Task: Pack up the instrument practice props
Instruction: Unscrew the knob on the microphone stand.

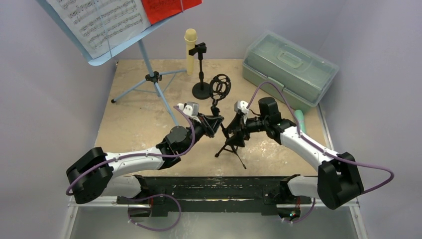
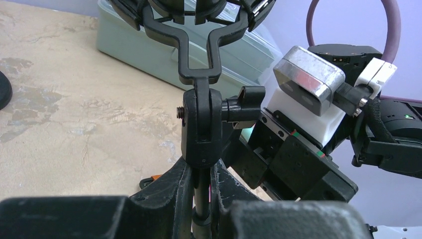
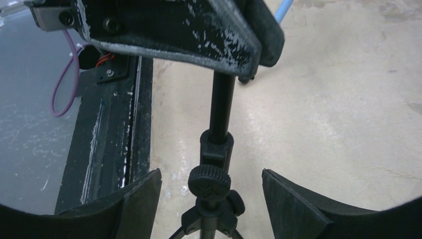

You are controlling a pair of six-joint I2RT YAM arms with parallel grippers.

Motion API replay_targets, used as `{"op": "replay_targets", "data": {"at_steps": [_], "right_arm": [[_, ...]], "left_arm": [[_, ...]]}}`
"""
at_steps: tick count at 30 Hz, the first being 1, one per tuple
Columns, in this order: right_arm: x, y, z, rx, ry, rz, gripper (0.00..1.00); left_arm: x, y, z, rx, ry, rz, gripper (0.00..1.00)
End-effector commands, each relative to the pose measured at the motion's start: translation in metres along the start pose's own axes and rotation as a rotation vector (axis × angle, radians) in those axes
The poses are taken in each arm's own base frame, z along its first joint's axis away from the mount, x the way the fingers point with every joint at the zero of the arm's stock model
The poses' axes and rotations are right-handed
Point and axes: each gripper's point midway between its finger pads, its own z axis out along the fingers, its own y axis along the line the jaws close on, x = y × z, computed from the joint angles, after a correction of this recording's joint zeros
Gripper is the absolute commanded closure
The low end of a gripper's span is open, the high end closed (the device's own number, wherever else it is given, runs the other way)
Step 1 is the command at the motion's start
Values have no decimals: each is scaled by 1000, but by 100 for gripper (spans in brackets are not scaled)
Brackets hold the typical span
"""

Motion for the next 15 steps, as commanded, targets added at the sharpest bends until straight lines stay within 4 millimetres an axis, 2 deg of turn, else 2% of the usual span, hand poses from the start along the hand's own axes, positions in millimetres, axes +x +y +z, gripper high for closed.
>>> {"op": "replay_targets", "data": {"at_steps": [1,9,12,15], "right_arm": [[-23,-6,6,3,-58,-40,27],[-21,-8,16,16,-38,-67,55],[-25,-11,14,39,-38,-74,71],[-28,-10,12,36,-33,-75,92]], "left_arm": [[-27,-22,0,80,-99,-45,100],[-26,-25,2,77,-93,-52,100],[-27,-25,2,78,-91,-51,100],[-25,-26,2,79,-84,-50,100]]}}
